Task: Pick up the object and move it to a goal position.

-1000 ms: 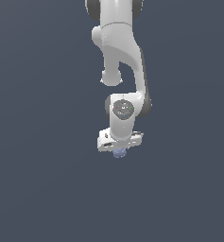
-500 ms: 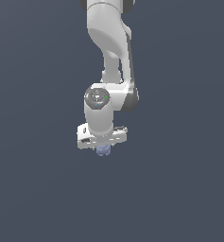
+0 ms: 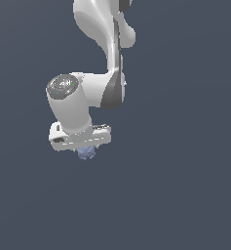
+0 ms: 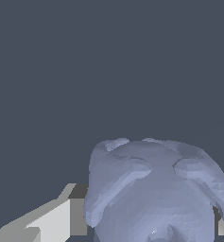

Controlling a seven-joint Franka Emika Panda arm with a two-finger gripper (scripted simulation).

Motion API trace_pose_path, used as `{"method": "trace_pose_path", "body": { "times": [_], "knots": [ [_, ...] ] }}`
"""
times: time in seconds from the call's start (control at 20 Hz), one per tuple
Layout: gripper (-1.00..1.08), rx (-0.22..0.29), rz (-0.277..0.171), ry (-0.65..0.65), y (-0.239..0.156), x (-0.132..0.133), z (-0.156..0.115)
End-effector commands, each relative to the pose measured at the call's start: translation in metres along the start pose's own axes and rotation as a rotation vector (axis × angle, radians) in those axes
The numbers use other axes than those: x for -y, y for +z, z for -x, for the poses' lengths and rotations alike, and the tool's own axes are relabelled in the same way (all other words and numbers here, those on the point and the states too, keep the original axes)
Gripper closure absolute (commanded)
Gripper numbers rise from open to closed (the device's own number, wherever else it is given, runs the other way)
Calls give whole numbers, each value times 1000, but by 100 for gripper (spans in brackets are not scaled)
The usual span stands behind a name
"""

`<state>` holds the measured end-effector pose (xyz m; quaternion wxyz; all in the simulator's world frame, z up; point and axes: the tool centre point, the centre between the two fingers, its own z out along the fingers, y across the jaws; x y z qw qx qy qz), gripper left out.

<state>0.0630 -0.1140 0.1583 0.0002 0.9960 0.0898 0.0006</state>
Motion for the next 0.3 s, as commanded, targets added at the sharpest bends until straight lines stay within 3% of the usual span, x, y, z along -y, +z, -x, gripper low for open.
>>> {"method": "trace_pose_path", "body": {
  "times": [0.0, 0.25],
  "knots": [
    [108, 1, -1, -2, -7, -9, -1],
    [108, 1, -1, -2, -9, -13, -2]
  ]
}}
